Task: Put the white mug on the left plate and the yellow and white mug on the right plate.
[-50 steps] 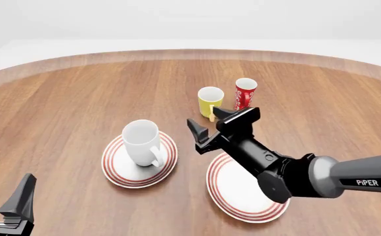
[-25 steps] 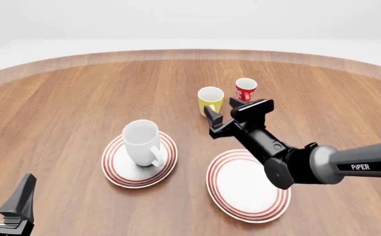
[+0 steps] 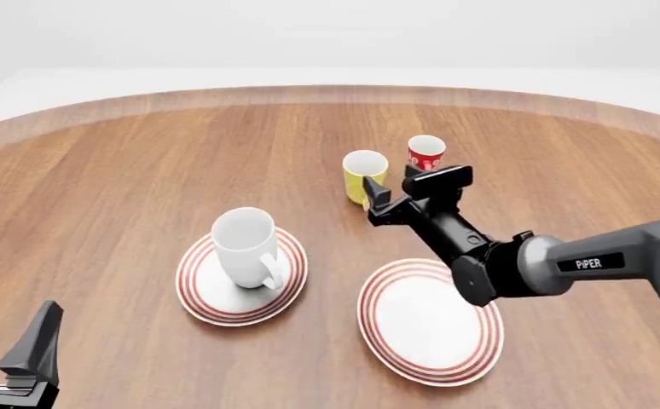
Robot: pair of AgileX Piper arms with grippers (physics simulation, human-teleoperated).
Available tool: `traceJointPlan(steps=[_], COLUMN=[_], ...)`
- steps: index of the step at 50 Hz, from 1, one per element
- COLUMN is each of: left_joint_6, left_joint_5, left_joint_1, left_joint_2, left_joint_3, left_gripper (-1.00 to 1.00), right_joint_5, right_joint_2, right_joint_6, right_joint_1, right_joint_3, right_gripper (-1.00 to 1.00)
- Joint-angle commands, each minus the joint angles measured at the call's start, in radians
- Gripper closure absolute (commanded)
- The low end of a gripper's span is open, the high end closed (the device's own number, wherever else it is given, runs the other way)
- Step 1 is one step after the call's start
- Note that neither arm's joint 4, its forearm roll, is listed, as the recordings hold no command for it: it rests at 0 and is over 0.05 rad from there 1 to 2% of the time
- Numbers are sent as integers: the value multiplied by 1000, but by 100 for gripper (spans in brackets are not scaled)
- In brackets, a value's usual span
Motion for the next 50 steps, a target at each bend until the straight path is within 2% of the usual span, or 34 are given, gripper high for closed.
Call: traceJointPlan(steps=[1,50], left_joint_6=[0,0], left_joint_5=[0,0], left_joint_1=[0,0], left_joint_2=[0,0], left_joint_3=[0,0], left_gripper=[-100,-100], right_joint_5=[14,105], right_joint_2=[57,259], right_joint_6=[4,14], right_joint_1=[-22,-22], right_joint_3=[-57,-272], right_gripper=[-100,-100])
